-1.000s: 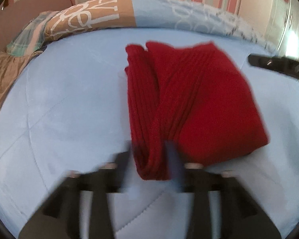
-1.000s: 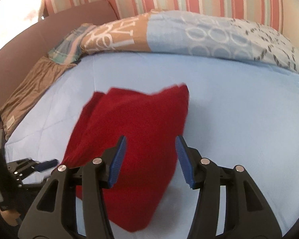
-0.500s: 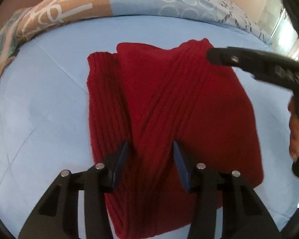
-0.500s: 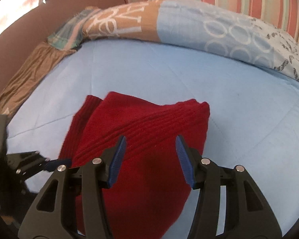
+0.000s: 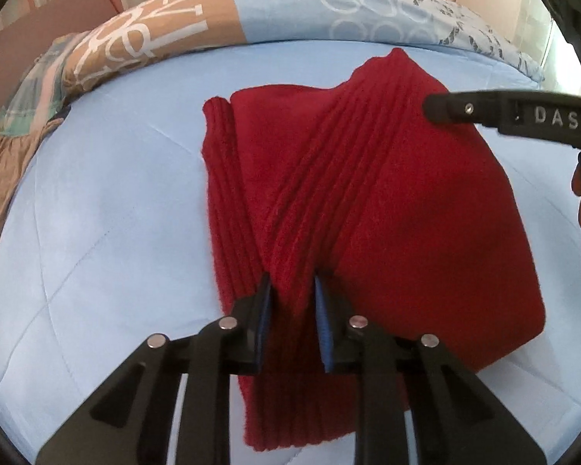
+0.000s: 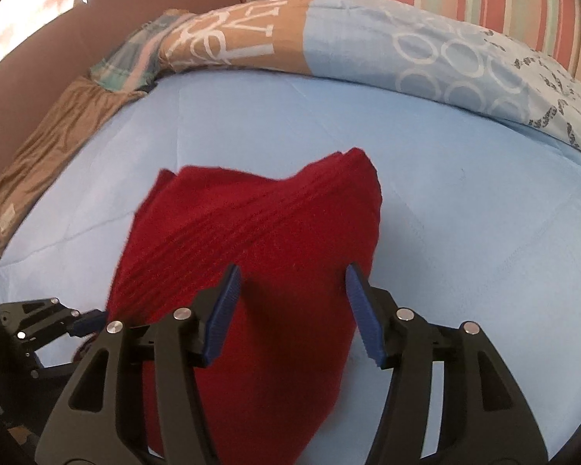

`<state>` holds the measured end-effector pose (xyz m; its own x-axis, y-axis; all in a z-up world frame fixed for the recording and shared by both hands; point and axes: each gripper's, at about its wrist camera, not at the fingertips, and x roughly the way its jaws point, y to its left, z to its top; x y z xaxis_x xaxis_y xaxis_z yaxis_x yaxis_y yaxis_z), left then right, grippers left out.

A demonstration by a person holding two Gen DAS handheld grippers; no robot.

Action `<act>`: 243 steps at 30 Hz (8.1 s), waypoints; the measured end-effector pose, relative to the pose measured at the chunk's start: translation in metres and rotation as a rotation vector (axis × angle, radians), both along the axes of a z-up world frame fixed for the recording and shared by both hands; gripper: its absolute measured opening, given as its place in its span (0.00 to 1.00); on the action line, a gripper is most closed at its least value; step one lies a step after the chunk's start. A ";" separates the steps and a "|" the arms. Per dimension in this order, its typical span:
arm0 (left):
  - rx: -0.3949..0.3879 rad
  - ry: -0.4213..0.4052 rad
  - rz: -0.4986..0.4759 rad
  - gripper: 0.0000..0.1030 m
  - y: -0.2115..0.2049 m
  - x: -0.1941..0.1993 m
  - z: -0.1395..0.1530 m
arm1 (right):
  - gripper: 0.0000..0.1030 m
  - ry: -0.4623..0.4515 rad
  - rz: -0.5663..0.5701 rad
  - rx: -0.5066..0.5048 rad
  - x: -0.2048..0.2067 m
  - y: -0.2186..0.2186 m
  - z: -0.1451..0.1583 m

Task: Fold small clothes

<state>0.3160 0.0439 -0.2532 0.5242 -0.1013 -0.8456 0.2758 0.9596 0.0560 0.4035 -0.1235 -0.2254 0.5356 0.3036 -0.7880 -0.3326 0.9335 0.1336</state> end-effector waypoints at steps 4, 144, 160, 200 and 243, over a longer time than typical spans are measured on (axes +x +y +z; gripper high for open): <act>-0.002 0.001 0.009 0.30 -0.003 0.002 0.004 | 0.58 0.014 -0.019 0.006 -0.001 -0.006 -0.006; -0.048 -0.034 0.114 0.87 -0.026 -0.229 0.040 | 0.97 -0.174 -0.322 -0.164 -0.355 -0.131 0.016; -0.076 -0.179 0.136 0.88 -0.020 -0.306 0.081 | 0.97 -0.285 -0.383 0.044 -0.416 -0.119 0.040; -0.099 -0.463 0.132 0.98 -0.020 -0.382 0.126 | 0.97 -0.410 -0.451 -0.081 -0.461 -0.094 0.061; -0.097 -0.484 0.156 0.98 -0.021 -0.381 0.132 | 0.97 -0.439 -0.451 -0.100 -0.465 -0.095 0.069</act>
